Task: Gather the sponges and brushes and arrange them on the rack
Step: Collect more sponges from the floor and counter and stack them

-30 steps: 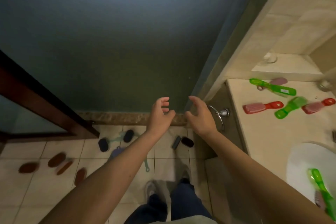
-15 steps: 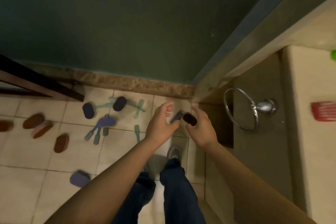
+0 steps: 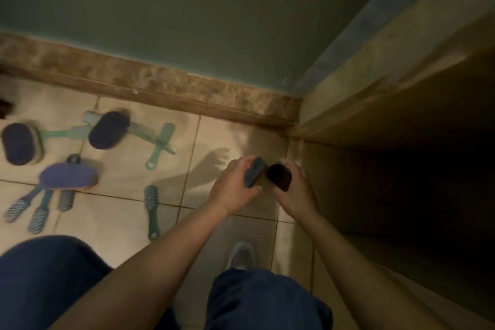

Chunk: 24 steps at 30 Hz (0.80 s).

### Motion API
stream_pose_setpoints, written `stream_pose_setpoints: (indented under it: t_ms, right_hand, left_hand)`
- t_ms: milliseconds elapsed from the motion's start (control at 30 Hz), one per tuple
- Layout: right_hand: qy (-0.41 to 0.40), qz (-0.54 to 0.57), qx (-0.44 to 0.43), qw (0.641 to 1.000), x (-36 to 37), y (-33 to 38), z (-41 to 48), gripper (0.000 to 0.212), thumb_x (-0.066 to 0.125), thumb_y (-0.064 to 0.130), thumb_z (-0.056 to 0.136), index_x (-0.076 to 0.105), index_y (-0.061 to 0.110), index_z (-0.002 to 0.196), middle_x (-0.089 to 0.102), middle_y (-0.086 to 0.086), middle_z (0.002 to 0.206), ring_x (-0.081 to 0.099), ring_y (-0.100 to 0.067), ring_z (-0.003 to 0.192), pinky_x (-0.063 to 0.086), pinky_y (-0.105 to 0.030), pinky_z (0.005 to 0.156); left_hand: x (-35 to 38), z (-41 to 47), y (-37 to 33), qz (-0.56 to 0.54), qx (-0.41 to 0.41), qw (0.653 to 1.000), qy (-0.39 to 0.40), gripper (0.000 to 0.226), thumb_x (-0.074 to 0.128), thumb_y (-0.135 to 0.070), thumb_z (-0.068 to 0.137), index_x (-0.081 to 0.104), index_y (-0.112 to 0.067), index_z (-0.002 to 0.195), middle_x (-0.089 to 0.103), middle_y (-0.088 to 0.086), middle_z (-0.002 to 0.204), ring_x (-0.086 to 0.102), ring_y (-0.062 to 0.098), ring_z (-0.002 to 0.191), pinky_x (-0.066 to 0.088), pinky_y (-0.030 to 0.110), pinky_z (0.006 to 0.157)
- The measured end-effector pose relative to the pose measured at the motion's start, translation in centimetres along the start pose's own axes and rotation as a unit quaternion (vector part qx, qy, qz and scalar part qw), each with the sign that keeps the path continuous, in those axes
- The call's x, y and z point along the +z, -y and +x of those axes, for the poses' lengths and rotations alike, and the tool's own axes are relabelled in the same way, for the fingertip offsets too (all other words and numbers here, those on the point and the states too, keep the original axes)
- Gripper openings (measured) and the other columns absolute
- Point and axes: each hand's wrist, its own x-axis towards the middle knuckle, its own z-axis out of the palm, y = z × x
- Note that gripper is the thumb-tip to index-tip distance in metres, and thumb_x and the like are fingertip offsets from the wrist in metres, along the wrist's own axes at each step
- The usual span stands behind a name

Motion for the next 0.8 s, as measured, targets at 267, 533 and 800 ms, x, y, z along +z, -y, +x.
stream_pose_setpoints:
  t_ms: [267,533,800]
  right_hand:
    - [-0.006,-0.053,0.022,0.998,5.6,-6.1,8.0,0.076,0.071,0.025,0.080,0.035,0.022,0.147,0.040,-0.006,0.147,0.041,-0.027,0.133,0.041,-0.038,0.106]
    - [0.025,-0.157,0.027,0.987,7.3,-8.8,11.0,0.079,0.067,0.027,0.083,0.025,0.024,0.150,0.035,-0.006,0.151,0.035,-0.029,0.135,0.034,-0.045,0.109]
    - [0.030,-0.029,0.063,0.997,7.2,-5.9,10.6,0.066,0.043,0.044,0.090,0.023,0.034,0.152,0.039,-0.010,0.144,0.042,-0.029,0.128,0.041,-0.038,0.100]
  left_hand:
    - [5.7,6.9,6.1,0.075,0.025,0.997,0.020,0.078,0.075,-0.023,0.075,0.037,-0.025,0.144,0.044,0.003,0.138,0.047,0.022,0.126,0.044,0.036,0.102]
    - [8.4,9.0,8.6,0.132,0.020,0.991,0.029,0.080,0.068,-0.021,0.081,0.026,-0.027,0.149,0.039,0.004,0.140,0.047,0.025,0.124,0.046,0.039,0.099]
    - [6.5,8.5,7.9,0.009,-0.025,0.998,-0.058,0.057,0.054,-0.023,0.093,0.032,-0.021,0.145,0.052,0.003,0.136,0.056,0.018,0.116,0.045,0.027,0.091]
